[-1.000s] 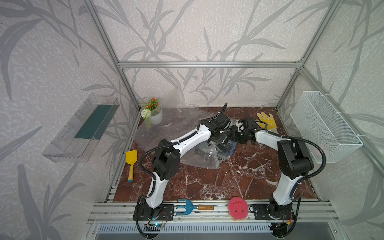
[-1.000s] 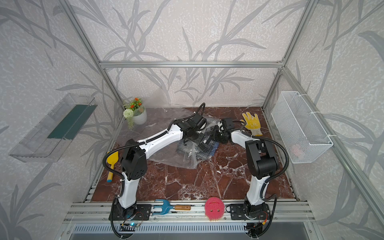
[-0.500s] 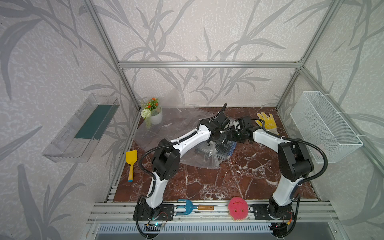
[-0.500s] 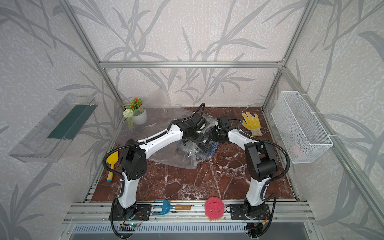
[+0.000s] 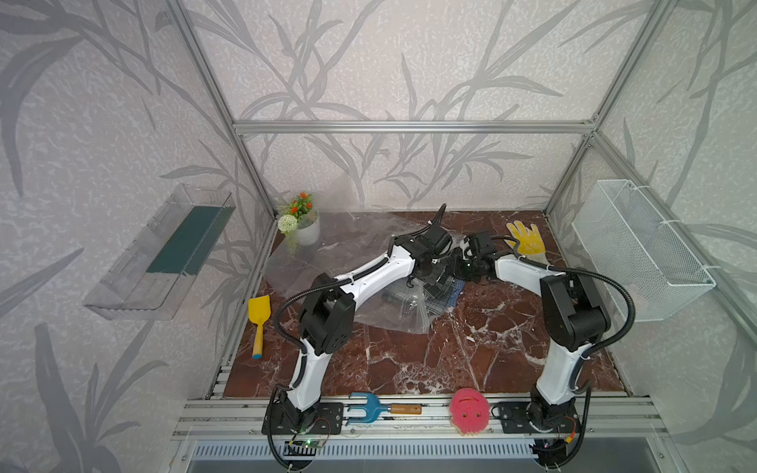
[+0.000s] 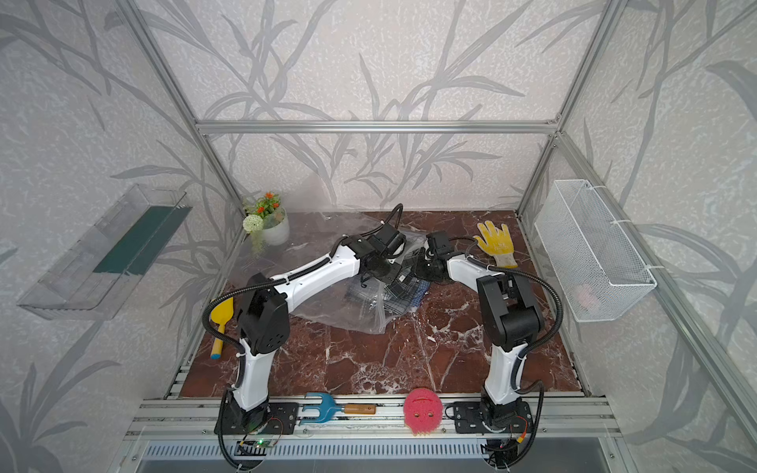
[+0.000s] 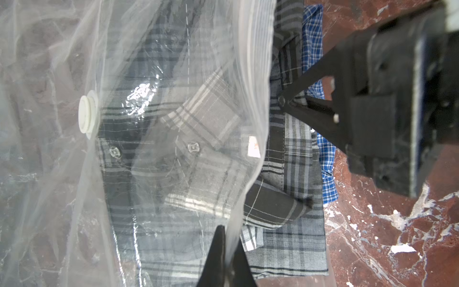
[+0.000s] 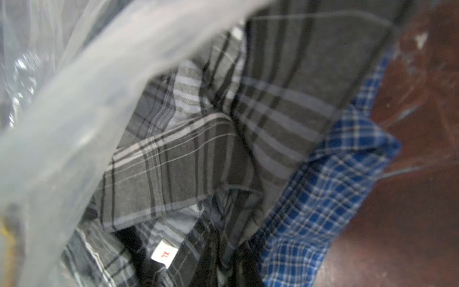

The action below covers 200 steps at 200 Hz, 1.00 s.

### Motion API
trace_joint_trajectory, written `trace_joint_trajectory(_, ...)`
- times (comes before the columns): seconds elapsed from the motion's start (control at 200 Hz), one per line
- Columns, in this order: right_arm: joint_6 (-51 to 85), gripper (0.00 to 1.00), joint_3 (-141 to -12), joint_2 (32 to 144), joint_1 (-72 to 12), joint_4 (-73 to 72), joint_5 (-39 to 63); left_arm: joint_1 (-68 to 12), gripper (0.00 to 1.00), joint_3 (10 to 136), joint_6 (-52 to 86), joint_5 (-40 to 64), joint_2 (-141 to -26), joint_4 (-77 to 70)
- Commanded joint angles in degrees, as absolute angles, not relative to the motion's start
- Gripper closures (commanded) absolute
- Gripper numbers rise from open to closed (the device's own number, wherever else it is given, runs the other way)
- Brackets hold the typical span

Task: Take the shirt out of the vacuum bag
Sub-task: Take out the shirt from the vacuum bag.

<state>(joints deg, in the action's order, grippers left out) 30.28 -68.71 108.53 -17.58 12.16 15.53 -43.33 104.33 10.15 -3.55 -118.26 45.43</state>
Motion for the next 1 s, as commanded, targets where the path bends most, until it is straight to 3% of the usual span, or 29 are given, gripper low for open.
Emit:
trace_joint_trajectory(0.0, 30.44, 1.00, -69.93, 108.58, -17.76, 13.16, 16.51, -42.85, 1.00, 103.32, 10.80, -3.60, -115.06, 45.43)
trace_joint_trajectory(0.62, 24.73, 1.00, -75.86, 98.10, -14.21, 33.45, 16.88, -40.49, 1.00, 98.82, 12.31, -1.19, -115.42, 38.90)
trace_joint_trajectory(0.995, 22.29, 1.00, -89.56, 97.01, -12.57, 46.65, 17.19, -39.40, 1.00, 97.16, 12.00, -0.88, -115.51, 37.18)
